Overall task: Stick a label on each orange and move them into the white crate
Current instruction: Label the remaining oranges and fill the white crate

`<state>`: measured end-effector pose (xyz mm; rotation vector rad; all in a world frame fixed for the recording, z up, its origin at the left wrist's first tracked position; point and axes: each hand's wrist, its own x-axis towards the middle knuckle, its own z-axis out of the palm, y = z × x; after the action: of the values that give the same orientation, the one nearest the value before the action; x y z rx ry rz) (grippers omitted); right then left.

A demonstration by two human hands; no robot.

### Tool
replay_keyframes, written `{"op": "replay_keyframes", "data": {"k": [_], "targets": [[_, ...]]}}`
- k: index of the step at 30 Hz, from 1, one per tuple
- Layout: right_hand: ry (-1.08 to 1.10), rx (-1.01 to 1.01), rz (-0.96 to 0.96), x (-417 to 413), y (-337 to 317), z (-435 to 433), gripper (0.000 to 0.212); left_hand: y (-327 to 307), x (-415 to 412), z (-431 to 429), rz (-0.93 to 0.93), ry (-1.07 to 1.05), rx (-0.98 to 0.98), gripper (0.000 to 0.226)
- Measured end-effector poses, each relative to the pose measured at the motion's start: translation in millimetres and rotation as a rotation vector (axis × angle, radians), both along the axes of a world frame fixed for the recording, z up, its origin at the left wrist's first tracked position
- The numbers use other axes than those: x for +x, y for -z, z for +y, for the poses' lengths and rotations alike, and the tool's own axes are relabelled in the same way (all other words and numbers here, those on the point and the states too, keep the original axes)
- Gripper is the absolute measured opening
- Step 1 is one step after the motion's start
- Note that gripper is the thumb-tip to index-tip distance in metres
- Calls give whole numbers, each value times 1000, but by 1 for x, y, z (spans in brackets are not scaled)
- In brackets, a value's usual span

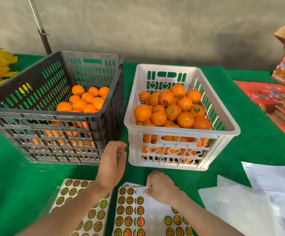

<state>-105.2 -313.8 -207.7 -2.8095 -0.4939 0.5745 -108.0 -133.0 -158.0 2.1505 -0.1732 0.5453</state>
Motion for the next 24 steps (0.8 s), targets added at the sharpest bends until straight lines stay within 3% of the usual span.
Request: {"op": "replay_keyframes", "data": {"k": [4, 6, 9, 11, 17, 21, 24], "targets": [[69, 316, 13, 0, -14, -9, 15, 24, -16, -5, 779, 187, -93, 23], [101, 429, -8, 1, -23, -13, 14, 25, -15, -11, 990, 182, -240, 12], [124, 464, -207, -8, -23, -18, 16, 24, -15, -21, 1047, 97, -521, 8], [118, 456, -405, -20, -15, -17, 24, 22, -15, -26, 1057, 49, -592, 10], [183, 446, -465, -41, -6, 1, 7, 16, -12, -40, 1094, -31, -632, 8], [157, 505, -620, -47, -4, 7, 24, 17, -10, -44, 1104, -63, -652, 13], [150, 588, -656, -50, -2, 6, 23, 19, -8, -44, 1109, -50, -541, 7]]}}
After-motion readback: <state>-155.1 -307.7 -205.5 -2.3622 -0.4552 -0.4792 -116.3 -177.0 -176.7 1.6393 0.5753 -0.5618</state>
